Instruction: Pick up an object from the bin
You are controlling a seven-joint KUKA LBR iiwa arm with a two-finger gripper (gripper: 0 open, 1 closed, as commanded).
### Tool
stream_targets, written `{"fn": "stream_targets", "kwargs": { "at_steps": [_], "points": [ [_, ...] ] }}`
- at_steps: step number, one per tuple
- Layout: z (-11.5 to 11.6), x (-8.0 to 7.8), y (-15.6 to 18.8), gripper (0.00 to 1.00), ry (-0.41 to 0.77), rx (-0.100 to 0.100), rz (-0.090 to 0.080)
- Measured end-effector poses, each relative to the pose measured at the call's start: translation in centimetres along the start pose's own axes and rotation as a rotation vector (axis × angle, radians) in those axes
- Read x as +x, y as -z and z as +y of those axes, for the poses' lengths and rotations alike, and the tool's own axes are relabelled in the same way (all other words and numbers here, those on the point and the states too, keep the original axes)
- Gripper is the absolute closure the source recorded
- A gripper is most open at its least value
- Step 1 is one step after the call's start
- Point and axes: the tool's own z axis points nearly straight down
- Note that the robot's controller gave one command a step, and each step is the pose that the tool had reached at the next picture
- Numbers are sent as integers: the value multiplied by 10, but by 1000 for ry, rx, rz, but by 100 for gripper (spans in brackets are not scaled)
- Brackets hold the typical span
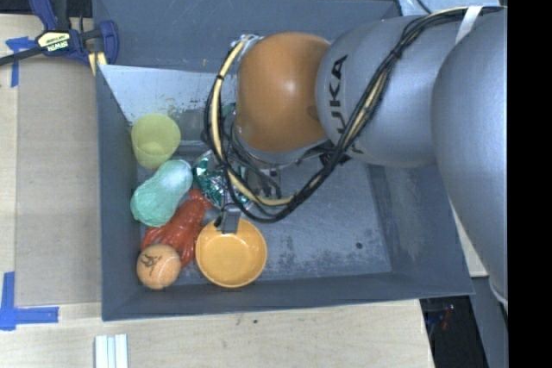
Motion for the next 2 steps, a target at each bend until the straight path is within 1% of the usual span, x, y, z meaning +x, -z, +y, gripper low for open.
{"fn": "stream_targets", "kwargs": {
  "at_steps": [1,2],
  "points": [
    [0,-2,4,0,-4,-2,-8],
    [23,21,-81,0,601,2,-5]
  ]
}}
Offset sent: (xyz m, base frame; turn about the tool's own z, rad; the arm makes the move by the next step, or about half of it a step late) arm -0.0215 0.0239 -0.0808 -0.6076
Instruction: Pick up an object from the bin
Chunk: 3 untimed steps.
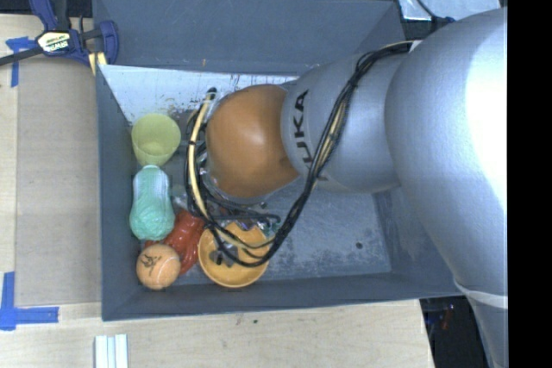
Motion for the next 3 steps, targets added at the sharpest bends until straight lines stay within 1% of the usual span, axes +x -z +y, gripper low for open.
{"fn": "stream_targets", "kwargs": {
  "at_steps": [1,2,3],
  "points": [
    [7,-47,35,0,-153,5,-3],
    [-1,-7,5,0,-21,1,2],
    [3,-21,20,0,108,7,0]
  ]
}}
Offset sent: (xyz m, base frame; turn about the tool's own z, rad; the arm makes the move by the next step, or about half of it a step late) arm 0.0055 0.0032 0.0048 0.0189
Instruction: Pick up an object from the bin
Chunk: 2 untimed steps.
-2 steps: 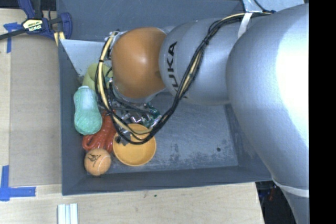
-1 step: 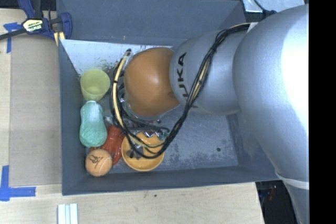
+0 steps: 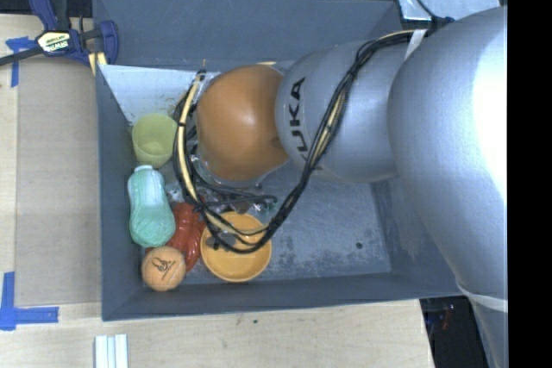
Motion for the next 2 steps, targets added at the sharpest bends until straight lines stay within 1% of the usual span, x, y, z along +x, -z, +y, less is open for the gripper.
{"fn": "stream_targets", "kwargs": {
  "at_steps": [1,2],
  "points": [
    [-3,8,-10,100,-109,1,-16],
    [-3,8,-10,100,-110,1,-16]
  ]
}}
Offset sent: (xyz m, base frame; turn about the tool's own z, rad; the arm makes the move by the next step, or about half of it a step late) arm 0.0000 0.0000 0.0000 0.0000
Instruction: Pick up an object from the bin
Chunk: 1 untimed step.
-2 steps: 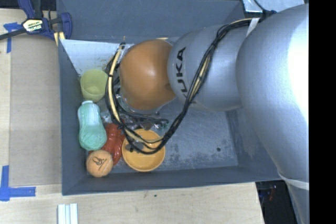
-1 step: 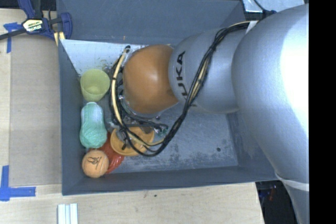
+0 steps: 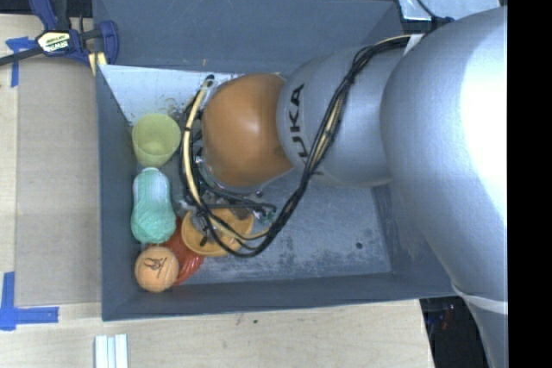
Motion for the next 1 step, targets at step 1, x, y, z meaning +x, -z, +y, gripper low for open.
{"fn": "stream_targets", "kwargs": {
  "at_steps": [1],
  "points": [
    [0,1,9,100,-1,0,1]
  ]
}}
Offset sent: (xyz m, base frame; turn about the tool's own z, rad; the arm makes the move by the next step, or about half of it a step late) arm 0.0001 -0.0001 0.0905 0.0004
